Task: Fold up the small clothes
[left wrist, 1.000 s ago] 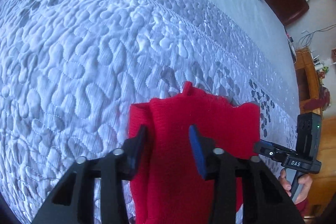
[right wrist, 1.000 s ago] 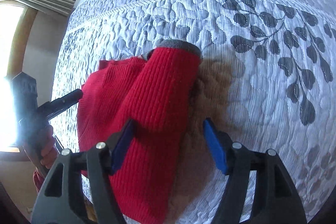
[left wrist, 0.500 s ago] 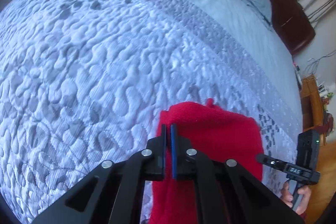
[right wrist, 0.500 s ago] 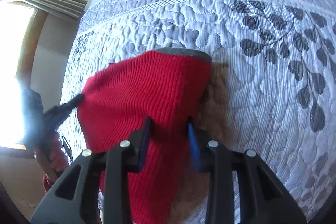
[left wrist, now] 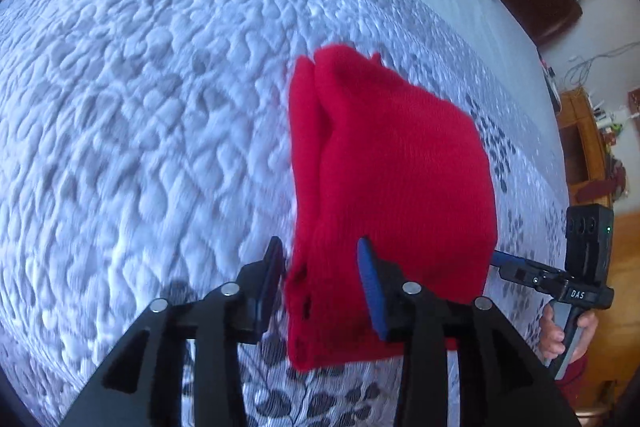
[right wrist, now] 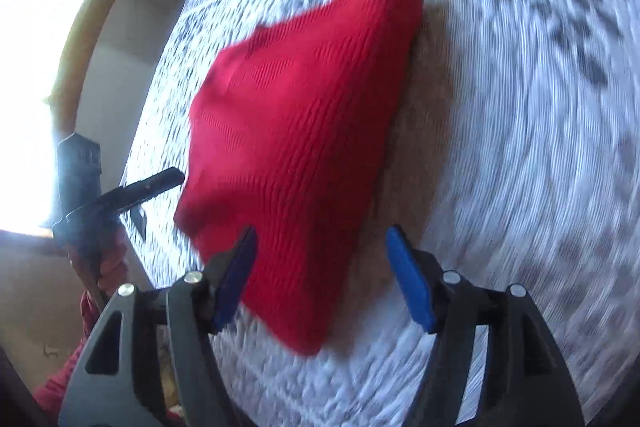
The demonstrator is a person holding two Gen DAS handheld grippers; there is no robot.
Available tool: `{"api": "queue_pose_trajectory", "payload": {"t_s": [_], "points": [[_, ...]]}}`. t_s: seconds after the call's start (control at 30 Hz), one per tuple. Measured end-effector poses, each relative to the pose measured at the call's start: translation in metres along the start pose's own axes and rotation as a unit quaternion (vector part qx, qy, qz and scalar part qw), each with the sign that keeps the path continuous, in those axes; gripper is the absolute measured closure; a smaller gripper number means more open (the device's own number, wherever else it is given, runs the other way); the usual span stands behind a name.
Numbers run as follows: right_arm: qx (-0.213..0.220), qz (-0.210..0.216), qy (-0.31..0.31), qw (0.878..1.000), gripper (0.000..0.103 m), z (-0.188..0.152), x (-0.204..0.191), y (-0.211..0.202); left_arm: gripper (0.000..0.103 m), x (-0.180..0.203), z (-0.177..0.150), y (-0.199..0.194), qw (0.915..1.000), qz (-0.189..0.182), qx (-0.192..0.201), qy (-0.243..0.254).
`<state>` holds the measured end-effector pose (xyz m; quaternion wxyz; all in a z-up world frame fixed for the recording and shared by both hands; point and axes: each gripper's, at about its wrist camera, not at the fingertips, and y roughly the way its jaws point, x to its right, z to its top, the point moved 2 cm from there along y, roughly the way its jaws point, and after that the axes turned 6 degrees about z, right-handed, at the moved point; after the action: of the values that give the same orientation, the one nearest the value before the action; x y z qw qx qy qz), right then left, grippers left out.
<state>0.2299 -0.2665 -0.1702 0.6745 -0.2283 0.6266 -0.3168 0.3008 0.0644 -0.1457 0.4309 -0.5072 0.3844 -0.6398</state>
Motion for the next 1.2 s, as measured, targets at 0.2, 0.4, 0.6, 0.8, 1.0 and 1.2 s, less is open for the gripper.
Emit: {"api": "queue_pose_trajectory", "payload": {"t_s": [0.2, 0.4, 0.6, 0.8, 1.0, 1.2], "points": [[-0.030, 0.022, 0.024, 0.999, 0.038, -0.045, -0.002, 0.021, 0.072, 0.004, -0.027, 0.016, 0.9993, -0.020, -0.030, -0.004], [-0.043, 0.047, 0.037, 0.997, 0.092, -0.052, -0.007, 0.038, 0.095, -0.001, -0.033, 0.028, 0.9969, -0.042, -0.059, -0.030], [-0.030, -0.027, 0.001, 0.999, 0.093, -0.066, -0.007, -0.002, 0.095, 0.000, -0.057, 0.037, 0.9944, -0.048, -0.094, -0.010], [-0.061, -0.067, -0.004, 0.996, 0.083, -0.063, -0.004, 0.024, 0.089, 0.011, -0.066, 0.034, 0.9962, -0.011, -0.081, 0.032], [0.005, -0.041, -0.024, 0.999, 0.039, -0.042, -0.022, -0.027, 0.030, 0.002, -0.042, -0.024, 0.9983, -0.046, -0.018, 0.030], [0.017, -0.042, 0.003, 0.999, 0.033, 0.014, -0.011, -0.026, 0.030, -0.002, -0.004, 0.007, 0.9988, -0.011, -0.039, 0.027]]}}
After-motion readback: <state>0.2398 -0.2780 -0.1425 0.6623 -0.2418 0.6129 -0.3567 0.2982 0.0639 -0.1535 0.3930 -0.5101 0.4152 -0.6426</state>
